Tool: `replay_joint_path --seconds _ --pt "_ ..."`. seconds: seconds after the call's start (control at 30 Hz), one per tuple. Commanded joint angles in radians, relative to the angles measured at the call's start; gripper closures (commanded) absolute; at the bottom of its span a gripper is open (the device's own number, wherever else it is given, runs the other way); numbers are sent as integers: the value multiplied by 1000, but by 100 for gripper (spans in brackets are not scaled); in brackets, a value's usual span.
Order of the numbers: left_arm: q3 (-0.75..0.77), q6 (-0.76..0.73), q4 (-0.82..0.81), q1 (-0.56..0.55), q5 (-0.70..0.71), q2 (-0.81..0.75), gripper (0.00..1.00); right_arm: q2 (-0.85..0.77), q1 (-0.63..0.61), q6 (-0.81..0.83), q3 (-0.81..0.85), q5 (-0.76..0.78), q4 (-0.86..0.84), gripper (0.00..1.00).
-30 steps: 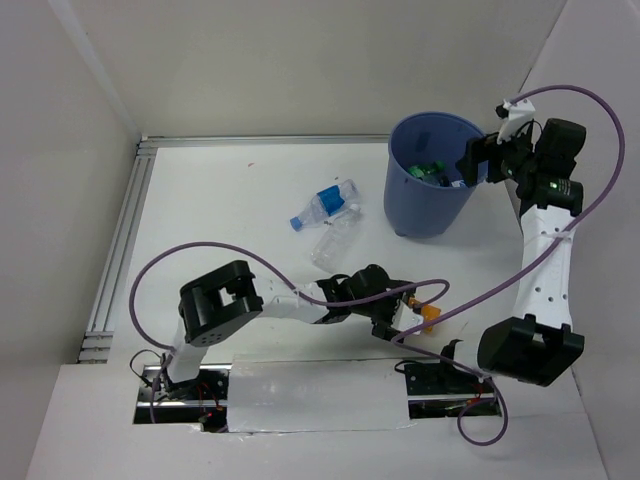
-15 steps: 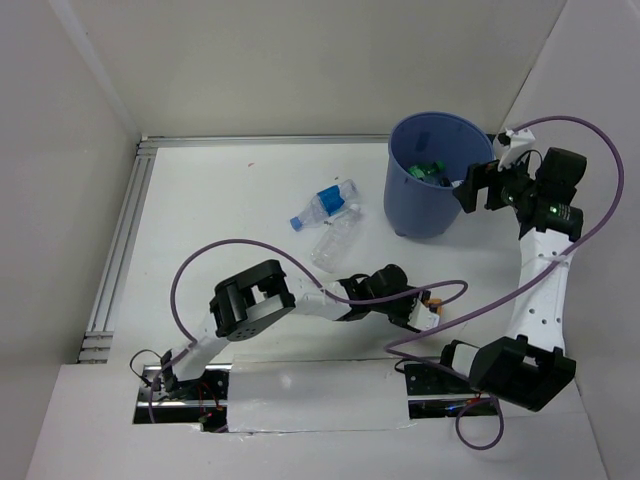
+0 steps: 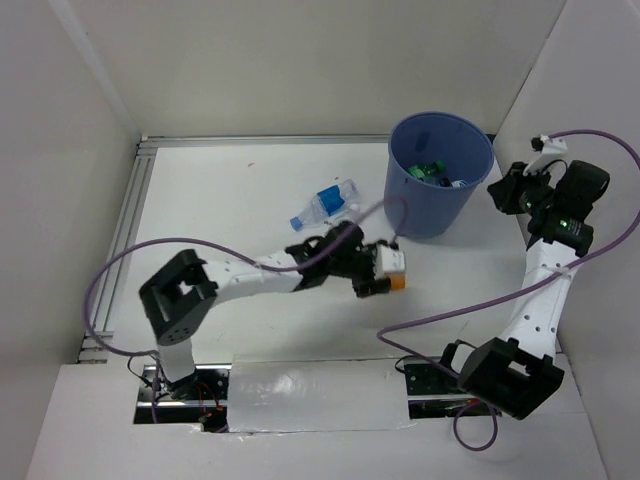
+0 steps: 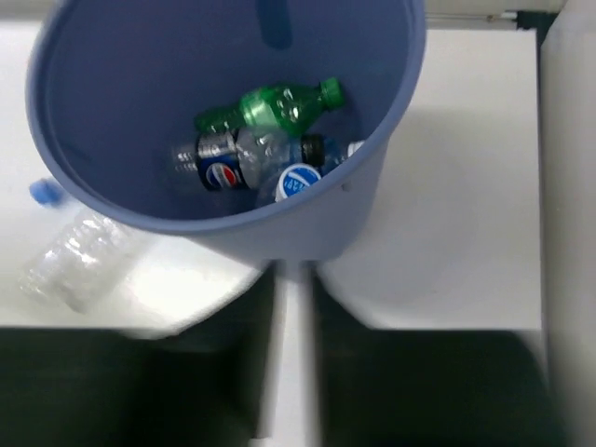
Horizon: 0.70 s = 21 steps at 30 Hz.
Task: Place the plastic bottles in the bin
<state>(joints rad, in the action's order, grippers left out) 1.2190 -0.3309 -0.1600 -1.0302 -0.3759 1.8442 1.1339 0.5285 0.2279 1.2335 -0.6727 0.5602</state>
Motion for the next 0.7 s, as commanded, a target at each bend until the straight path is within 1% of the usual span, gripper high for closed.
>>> replay_joint_path --seconds 0.0,0.03,0.07,0.1,0.13,0.17,0.2,0.23,0.27,0.3,0.33,0.37,0.4,0.43,0.47,0.5,0.53,0.57,0.6,0.63,0.67 --pt "48 168 0 99 -29 -146 88 -14 50 -76 1 -124 -95 95" --pt "107 197 37 117 -29 -146 88 -14 60 -76 1 -148 -95 99" --pt "144 216 49 154 -29 -146 88 -2 61 -52 14 -168 -77 99" --pt "181 252 50 172 -20 -146 88 7 70 -18 14 -224 -65 93" --pt "256 274 62 191 -20 -129 88 7 82 10 24 -260 -50 87" --pt "292 303 44 228 -20 -116 88 7 82 39 33 -292 -31 79" --pt "327 332 24 245 -29 -85 88 16 82 118 34 -356 19 69" --pt "362 401 -2 258 -29 -68 88 17 82 172 43 -385 56 49" --pt "440 432 -54 281 -44 -47 88 17 82 218 43 -407 116 40" --pt "483 466 -81 291 -55 -24 88 17 82 244 34 -416 125 35" --pt "575 536 -123 300 -55 30 87 17 82 266 14 -416 148 32" --pt "623 570 -124 300 -55 61 87 17 82 293 14 -416 148 31" --pt "669 604 -159 300 -19 94 83 17 82 329 14 -416 200 31" --pt "722 648 -159 300 4 133 77 26 82 370 5 -416 216 31" --pt "829 664 -159 300 18 214 77 26 71 384 -9 -416 228 30" --pt "880 679 -159 300 35 255 75 26 62 401 -9 -416 240 27" --pt "927 716 -144 300 86 294 65 14 51 413 -23 -385 241 24" --pt "960 734 -154 291 86 328 58 13 19 413 -46 -366 241 21" --pt "1014 753 -165 291 106 381 50 3 -4 427 -57 -346 241 13" --pt "1034 765 -165 291 147 403 42 -9 -25 483 -66 -306 241 9" --pt "1050 774 -179 282 164 418 22 -19 -53 501 -84 -283 241 6"
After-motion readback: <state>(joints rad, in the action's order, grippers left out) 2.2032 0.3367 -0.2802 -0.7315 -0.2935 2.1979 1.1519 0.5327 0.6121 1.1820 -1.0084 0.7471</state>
